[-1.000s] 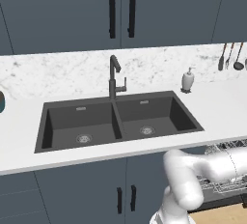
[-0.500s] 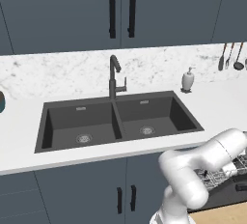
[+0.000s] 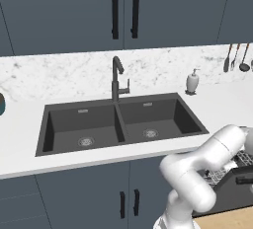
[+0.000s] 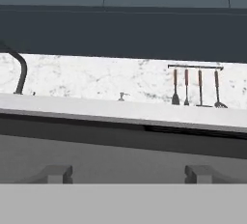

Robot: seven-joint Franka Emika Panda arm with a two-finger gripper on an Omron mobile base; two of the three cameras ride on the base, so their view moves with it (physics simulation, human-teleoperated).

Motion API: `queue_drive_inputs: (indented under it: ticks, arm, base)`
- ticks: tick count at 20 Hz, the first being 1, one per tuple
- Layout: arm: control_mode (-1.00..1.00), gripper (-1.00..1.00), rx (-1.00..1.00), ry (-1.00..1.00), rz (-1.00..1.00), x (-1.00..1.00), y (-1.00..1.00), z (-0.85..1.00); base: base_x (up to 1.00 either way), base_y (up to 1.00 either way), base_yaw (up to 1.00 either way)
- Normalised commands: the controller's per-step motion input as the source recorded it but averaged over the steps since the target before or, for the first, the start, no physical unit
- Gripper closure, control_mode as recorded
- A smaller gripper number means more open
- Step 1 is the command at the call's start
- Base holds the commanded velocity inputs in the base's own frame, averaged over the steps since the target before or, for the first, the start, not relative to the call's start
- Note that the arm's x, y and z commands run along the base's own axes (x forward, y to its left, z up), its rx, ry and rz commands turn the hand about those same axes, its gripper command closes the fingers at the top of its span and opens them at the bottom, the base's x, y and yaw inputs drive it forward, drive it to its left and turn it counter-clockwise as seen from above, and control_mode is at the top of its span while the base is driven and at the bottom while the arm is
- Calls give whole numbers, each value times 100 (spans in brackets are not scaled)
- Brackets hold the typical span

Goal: Pick up the cup and bowl from the counter, place them in the dishwasher, and close the dishwasher door.

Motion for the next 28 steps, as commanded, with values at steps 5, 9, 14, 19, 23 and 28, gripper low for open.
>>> queue_drive_inputs:
  ticks: [5,9,14,19,23,28]
  arm:
    - [-100,-100,1,0,19,95,0,18]
    - [-100,-100,3,0,17,100,0,30]
    - [-100,-100,2,0,13,98,0,34]
    - [-100,-100,0,0,1,93,1,40]
    - [-100,-100,0,0,0,65,9,31]
    - [-100,-100,0,0,-7,78,12,9]
  base:
    - [0,0,0]
    - [0,0,0]
    - [0,0,0]
    - [0,0,0]
    - [0,0,0]
    - [0,0,0]
